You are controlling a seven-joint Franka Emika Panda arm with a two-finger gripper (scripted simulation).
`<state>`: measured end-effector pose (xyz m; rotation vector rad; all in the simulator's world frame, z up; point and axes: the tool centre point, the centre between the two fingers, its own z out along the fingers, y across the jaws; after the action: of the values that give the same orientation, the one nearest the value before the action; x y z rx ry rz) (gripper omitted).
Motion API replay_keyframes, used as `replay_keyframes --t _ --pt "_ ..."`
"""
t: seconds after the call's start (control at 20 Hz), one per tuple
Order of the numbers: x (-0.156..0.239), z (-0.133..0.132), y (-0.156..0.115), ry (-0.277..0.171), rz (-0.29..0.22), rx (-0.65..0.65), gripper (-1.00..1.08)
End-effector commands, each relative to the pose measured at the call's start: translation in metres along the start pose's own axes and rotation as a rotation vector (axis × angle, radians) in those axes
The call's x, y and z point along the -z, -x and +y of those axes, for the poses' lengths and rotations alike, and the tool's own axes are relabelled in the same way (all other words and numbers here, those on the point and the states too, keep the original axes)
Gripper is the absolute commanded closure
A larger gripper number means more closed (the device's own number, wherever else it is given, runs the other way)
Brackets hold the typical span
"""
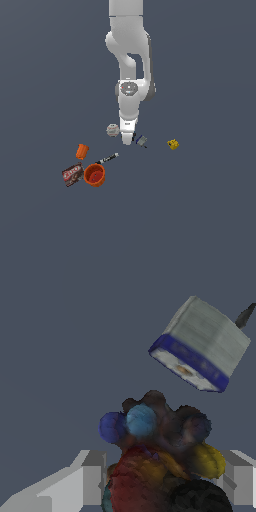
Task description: Pick up a designated object from a clutter of objects.
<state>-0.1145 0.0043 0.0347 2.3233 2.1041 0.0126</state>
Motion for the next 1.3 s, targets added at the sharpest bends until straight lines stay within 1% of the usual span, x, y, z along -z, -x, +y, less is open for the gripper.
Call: replay_keyframes --t 0.0,0.4,0.45,0.75,1.0,1.25 --pt "-0.005 -0.003 0.002 -0.011 -0.001 -0.005 1.08" --pt "-0.005 -0.003 0.002 -0.011 -0.001 -0.005 1.08" --pt "0.0 0.0 0.0 0.001 -0.001 0.0 1.08" --pt "0.008 0.001 0.0 0.001 -0.001 0.0 1.08" --pt "0.025 0.004 0.0 0.0 -0.002 0.001 1.08" --pt "0.054 0.008 -0.001 -0.001 -0.001 0.001 1.08"
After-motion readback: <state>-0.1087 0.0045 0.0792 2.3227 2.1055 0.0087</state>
